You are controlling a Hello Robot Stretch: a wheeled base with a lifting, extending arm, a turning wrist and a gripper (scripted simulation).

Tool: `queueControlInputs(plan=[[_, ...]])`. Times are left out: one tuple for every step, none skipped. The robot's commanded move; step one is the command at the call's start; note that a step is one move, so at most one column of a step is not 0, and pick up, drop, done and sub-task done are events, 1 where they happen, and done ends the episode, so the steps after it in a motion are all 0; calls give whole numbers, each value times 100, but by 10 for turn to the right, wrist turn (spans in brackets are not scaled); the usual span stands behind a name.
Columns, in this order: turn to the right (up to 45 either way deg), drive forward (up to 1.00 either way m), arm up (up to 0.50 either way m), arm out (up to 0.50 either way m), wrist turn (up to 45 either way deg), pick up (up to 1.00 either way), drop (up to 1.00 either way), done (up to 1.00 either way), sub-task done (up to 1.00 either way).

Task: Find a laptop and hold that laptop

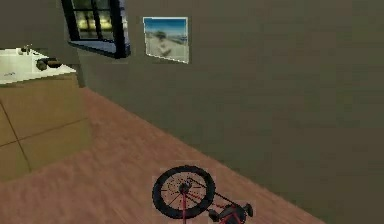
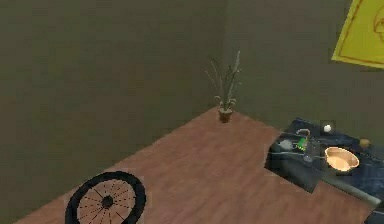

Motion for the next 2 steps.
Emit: queueControlInputs(plan=[[0, 5, 0, 0, 0, 0, 0, 0, 0], [-360, 0, 0, 0, 0, 0, 0, 0, 0]])
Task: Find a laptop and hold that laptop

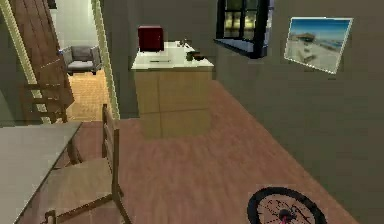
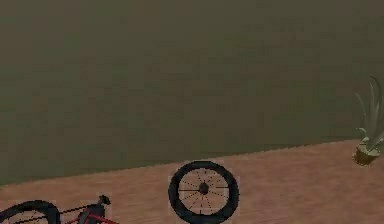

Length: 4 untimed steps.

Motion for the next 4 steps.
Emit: queueControlInputs(plan=[[0, 100, 0, 0, 0, 0, 0, 0, 0], [-30, 0, 0, 0, 0, 0, 0, 0, 0], [0, 25, 0, 0, 0, 0, 0, 0, 0], [-60, 0, 0, 0, 0, 0, 0, 0, 0]])
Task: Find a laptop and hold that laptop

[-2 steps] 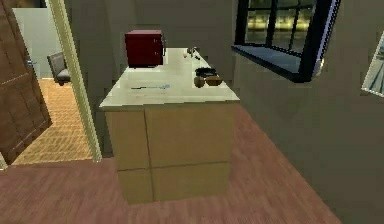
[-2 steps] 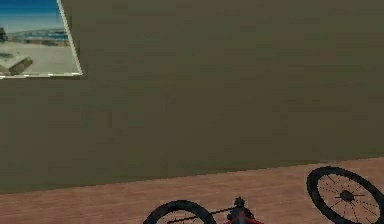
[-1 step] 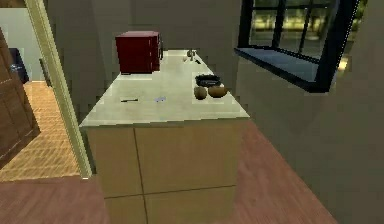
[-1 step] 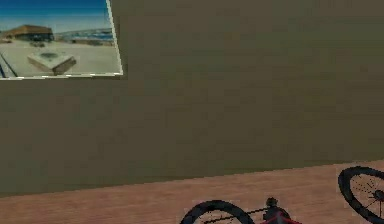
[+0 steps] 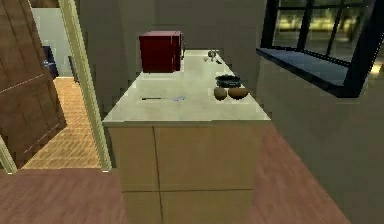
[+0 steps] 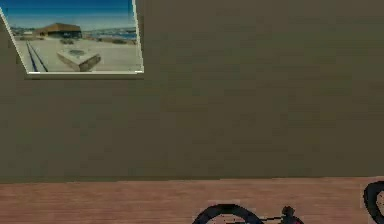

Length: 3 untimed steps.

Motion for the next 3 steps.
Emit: queueControlInputs(plan=[[0, 25, 0, 0, 0, 0, 0, 0, 0], [-420, 0, 0, 0, 0, 0, 0, 0, 0], [0, 40, 0, 0, 0, 0, 0, 0, 0]])
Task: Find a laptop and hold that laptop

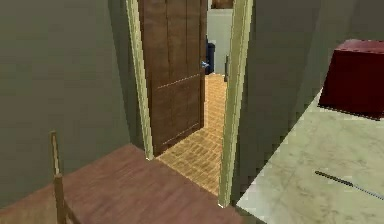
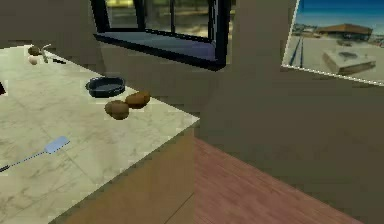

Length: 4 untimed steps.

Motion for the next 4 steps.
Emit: queueControlInputs(plan=[[-120, 0, 0, 0, 0, 0, 0, 0, 0], [0, 35, 0, 0, 0, 0, 0, 0, 0], [0, 15, 0, 0, 0, 0, 0, 0, 0], [150, 0, 0, 0, 0, 0, 0, 0, 0]])
